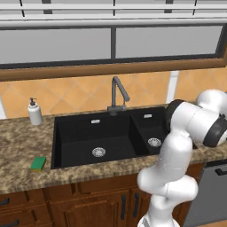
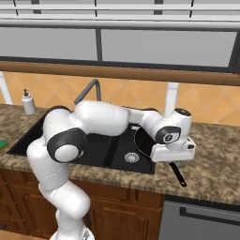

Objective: Pick the pan and sponge and place them into the sink. Then turn on the water.

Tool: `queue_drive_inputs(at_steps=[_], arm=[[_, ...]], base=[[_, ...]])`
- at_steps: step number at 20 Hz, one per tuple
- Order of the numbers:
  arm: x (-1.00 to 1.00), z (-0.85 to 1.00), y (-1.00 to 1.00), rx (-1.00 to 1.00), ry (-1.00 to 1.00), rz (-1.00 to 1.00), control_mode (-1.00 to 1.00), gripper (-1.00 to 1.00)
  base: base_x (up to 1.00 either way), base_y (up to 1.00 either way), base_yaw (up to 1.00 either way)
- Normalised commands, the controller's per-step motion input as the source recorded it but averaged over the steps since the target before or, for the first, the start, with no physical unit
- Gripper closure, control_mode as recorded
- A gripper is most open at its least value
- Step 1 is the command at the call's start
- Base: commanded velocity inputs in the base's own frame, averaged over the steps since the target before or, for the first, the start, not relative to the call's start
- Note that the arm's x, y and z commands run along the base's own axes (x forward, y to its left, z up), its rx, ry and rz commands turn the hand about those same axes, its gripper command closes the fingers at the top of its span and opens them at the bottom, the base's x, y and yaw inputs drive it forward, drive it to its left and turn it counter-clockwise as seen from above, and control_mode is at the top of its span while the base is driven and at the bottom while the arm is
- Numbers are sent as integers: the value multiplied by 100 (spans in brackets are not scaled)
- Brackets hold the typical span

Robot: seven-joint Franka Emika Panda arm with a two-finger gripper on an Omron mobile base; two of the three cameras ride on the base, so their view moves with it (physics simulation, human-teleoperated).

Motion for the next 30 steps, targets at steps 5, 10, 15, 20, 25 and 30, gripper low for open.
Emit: queue_drive_inputs(at_steps=[5, 10, 15, 20, 25, 30], arm=[[-1, 34, 100, -15, 0, 20, -100, 100], [0, 35, 100, -11, 0, 17, -100, 100], [4, 30, 100, -6, 0, 21, -100, 100], [8, 14, 99, -3, 2, 24, -100, 100], [18, 5, 95, 0, 7, 18, -100, 100], [28, 2, 98, 0, 10, 16, -100, 100]], base=[[0, 0, 0], [0, 0, 0], [0, 0, 0], [0, 0, 0], [0, 0, 0], [0, 0, 0]])
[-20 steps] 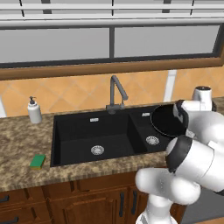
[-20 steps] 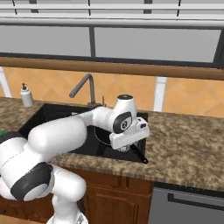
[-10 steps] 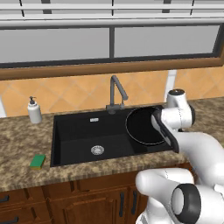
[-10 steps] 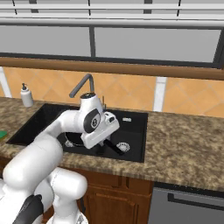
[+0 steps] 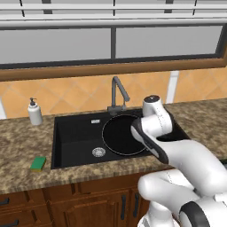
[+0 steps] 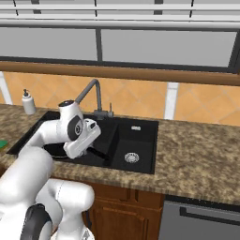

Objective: Pick the pan and sponge and place them into the sink. Then turn on the water.

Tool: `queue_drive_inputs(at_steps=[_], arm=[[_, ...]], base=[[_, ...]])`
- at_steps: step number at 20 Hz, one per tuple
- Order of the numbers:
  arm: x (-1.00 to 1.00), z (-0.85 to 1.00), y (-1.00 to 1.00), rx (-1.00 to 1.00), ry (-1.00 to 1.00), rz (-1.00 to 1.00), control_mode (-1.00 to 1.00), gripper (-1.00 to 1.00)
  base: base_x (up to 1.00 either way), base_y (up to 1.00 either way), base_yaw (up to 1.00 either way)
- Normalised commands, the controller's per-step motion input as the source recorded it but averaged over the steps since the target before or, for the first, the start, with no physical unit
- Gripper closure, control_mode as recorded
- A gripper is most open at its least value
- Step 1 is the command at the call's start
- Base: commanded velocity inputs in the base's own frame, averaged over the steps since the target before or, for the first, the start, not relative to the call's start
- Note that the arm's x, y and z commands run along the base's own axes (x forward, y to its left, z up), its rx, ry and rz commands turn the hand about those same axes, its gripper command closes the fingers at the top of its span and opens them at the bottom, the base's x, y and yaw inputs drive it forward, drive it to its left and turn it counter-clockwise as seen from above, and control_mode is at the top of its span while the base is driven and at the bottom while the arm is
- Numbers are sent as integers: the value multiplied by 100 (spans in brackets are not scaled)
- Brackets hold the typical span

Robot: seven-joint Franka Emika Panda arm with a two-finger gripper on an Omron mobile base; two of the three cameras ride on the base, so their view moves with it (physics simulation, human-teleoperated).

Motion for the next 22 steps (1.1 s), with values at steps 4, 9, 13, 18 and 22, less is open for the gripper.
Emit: queue_drive_inputs(at_steps=[4, 9, 13, 18, 22], arm=[[35, 0, 78, 0, 14, 4, -100, 100], [34, 0, 49, -3, 10, -4, -100, 100], [24, 0, 28, 0, 2, -10, -100, 100], [19, -8, 19, 0, 0, -9, -100, 100], [16, -19, 26, 0, -1, -8, -100, 100]], base=[[0, 0, 0], [0, 0, 0], [0, 0, 0], [0, 0, 0], [0, 0, 0]])
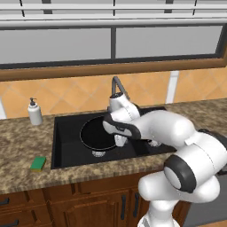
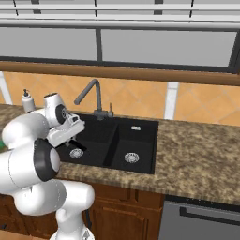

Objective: Pick the pan and sponge and place them into the sink. Then turn on the water.

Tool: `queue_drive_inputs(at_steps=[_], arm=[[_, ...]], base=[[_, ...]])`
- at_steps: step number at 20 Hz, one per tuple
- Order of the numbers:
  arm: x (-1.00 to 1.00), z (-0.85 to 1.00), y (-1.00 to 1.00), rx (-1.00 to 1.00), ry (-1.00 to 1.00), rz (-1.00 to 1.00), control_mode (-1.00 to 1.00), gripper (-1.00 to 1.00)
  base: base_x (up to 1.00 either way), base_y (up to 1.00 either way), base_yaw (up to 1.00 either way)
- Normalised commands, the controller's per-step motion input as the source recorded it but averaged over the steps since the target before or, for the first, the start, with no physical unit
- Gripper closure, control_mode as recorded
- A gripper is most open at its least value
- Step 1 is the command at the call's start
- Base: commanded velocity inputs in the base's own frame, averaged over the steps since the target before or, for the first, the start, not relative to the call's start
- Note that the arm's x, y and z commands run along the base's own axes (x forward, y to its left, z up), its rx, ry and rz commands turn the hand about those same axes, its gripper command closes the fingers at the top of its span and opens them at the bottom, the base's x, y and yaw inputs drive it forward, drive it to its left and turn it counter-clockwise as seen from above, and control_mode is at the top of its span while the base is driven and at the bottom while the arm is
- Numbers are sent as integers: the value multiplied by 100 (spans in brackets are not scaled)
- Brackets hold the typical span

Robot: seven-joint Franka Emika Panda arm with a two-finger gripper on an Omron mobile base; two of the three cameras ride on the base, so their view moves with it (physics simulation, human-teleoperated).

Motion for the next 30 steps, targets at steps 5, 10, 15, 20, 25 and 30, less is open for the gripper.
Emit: queue_drive_inputs(at_steps=[5, 10, 15, 20, 25, 30], arm=[[20, -17, 31, 0, 0, -8, -100, 100], [11, -16, 30, 0, -2, -8, -100, 100], [9, -4, 22, 3, -6, -25, -100, 100], [12, -1, 19, 5, -5, -36, -100, 100], [7, 0, 19, 5, -2, -42, -100, 100], [0, 0, 25, 8, 0, -43, -100, 100]], base=[[0, 0, 0], [0, 0, 0], [0, 0, 0], [0, 0, 0], [0, 0, 0], [0, 0, 0]])
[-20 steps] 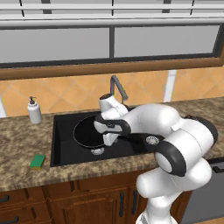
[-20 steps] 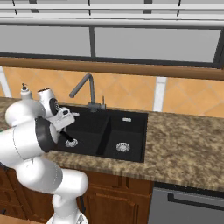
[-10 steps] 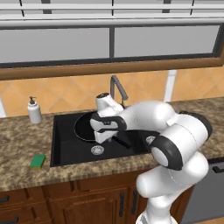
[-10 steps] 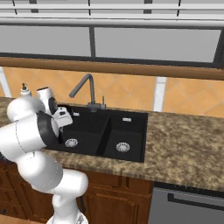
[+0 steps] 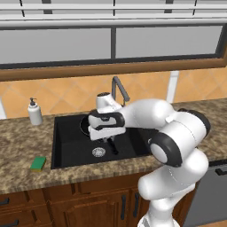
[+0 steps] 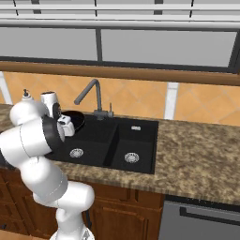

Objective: Pick the pan and sponge and place them into the sink. Then turn on the water.

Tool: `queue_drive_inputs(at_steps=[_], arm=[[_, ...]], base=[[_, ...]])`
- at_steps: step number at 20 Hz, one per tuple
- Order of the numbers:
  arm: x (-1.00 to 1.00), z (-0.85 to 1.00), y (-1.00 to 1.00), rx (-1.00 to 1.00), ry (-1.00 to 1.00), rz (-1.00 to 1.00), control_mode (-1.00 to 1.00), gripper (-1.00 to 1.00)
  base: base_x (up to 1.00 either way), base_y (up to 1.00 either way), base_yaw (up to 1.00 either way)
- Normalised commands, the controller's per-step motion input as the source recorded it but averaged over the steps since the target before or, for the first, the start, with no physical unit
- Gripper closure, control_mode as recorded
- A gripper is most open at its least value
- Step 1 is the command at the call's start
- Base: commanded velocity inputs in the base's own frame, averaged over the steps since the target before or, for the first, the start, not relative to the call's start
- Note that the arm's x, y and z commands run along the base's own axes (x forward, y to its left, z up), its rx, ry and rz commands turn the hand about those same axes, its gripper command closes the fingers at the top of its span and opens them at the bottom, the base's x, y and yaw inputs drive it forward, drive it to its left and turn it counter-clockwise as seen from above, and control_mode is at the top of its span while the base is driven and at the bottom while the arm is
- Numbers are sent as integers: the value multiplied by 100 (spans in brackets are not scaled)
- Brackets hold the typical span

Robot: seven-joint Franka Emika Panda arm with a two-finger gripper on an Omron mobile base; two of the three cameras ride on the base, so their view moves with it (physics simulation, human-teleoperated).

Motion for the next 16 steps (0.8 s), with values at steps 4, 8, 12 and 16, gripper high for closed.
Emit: queue_drive_inputs(at_steps=[4, 8, 12, 16], arm=[[0, 0, 23, 5, 0, -44, -100, 100], [0, 0, 16, 4, 0, -45, -100, 100], [0, -1, 7, 2, 0, -39, -100, 100], [0, 0, 0, 0, 0, -12, -100, 100]], base=[[0, 0, 0], [0, 0, 0], [0, 0, 0], [0, 0, 0]])
